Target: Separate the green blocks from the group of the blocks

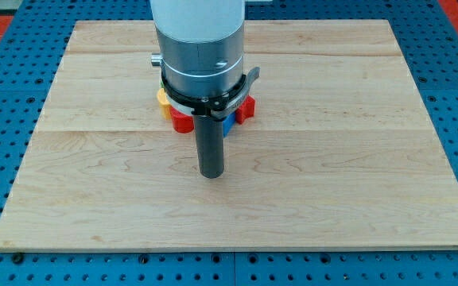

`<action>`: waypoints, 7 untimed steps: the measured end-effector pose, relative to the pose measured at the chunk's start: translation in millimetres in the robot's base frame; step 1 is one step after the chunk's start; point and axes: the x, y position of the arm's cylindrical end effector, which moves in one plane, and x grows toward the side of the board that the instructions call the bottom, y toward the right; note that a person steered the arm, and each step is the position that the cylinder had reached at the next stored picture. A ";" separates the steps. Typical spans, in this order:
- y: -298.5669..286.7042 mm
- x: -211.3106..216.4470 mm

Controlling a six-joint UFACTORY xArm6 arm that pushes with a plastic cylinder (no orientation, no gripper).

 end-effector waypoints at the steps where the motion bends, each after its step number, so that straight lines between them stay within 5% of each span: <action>1: 0.0 0.0; 4: 6.8 -2.9; 5: -5.9 -35.9; 7: -125.8 -57.3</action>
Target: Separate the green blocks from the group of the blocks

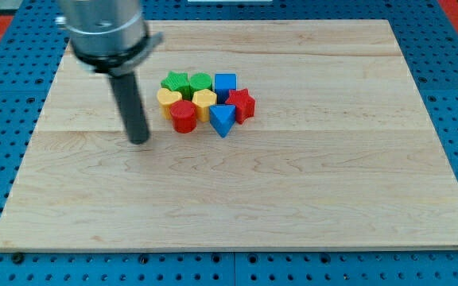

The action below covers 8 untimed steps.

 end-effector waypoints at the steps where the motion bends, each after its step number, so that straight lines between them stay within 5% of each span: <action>1: -20.5 -35.5; 2: 9.6 -71.3; 5: 126.5 -74.6; 8: 148.6 -122.0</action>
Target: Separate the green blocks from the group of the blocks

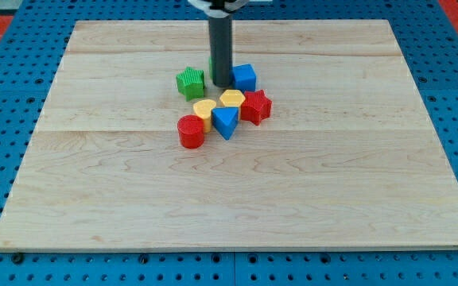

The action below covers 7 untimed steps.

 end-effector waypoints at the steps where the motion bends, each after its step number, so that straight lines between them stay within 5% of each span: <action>1: -2.5 9.2; 3: -89.6 21.8; 5: -94.6 70.5; 6: -141.8 35.0; 7: -122.8 1.8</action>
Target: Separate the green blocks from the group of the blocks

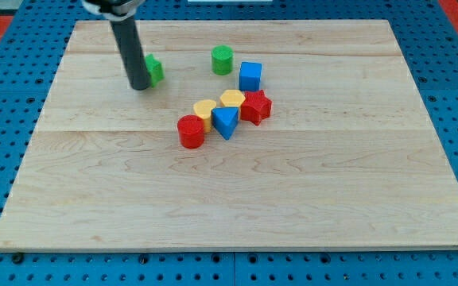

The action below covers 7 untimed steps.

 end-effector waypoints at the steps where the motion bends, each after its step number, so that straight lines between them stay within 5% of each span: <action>1: 30.8 -25.2; 2: 5.2 -7.0; 3: -44.8 -31.1; 4: -36.3 -54.6; 7: 162.5 -54.7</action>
